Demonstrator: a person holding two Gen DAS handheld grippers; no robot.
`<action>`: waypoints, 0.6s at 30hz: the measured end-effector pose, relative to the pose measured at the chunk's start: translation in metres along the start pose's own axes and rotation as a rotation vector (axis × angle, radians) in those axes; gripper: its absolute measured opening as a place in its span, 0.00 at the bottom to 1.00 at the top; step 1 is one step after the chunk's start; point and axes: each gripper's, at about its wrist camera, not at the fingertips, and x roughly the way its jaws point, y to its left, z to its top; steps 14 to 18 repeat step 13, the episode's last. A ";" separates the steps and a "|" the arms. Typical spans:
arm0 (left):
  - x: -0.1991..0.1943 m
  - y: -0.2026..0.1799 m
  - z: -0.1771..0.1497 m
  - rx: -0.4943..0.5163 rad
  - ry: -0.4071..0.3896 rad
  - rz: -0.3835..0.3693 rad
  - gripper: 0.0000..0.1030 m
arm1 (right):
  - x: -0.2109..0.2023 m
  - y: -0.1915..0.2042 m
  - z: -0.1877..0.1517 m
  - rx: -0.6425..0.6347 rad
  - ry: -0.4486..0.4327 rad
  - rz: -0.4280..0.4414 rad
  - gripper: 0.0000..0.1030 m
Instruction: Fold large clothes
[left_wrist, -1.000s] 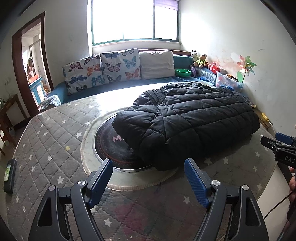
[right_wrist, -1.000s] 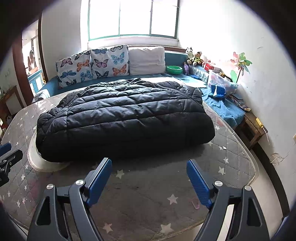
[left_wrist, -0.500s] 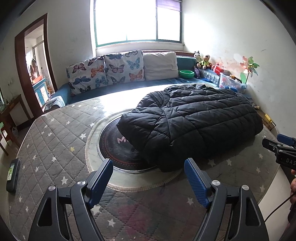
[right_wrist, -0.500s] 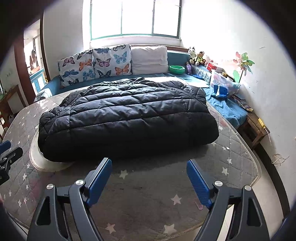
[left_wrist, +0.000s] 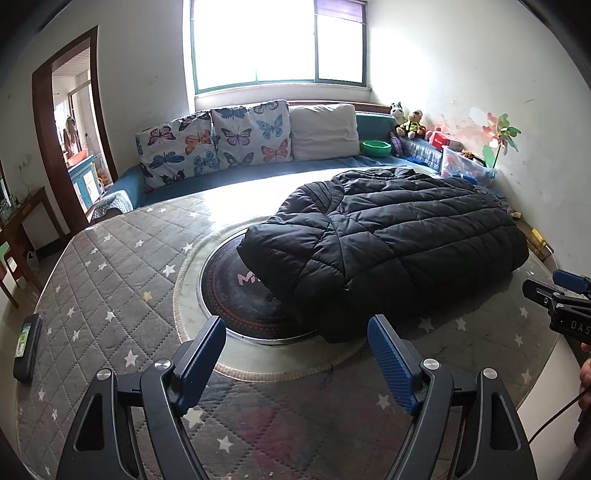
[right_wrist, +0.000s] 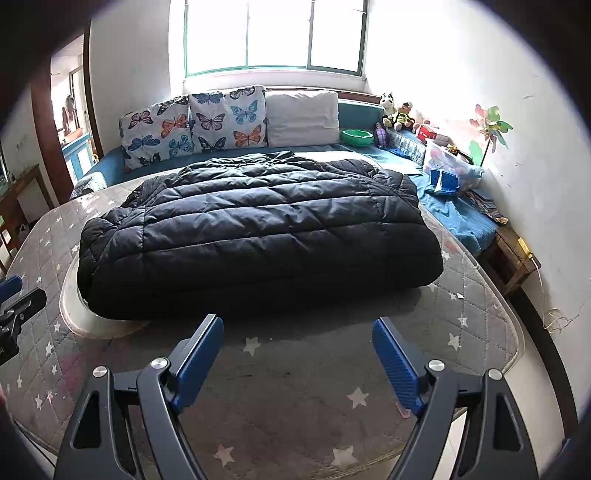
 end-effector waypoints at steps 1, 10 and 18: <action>0.000 0.000 0.000 -0.002 -0.002 -0.001 0.82 | 0.000 0.001 0.000 -0.002 0.001 0.002 0.88; -0.003 0.002 -0.001 -0.008 -0.021 0.010 0.82 | 0.001 0.004 0.001 -0.013 0.000 0.003 0.88; -0.003 0.003 -0.001 -0.010 -0.013 0.005 0.82 | 0.001 0.004 0.001 -0.012 0.001 0.001 0.88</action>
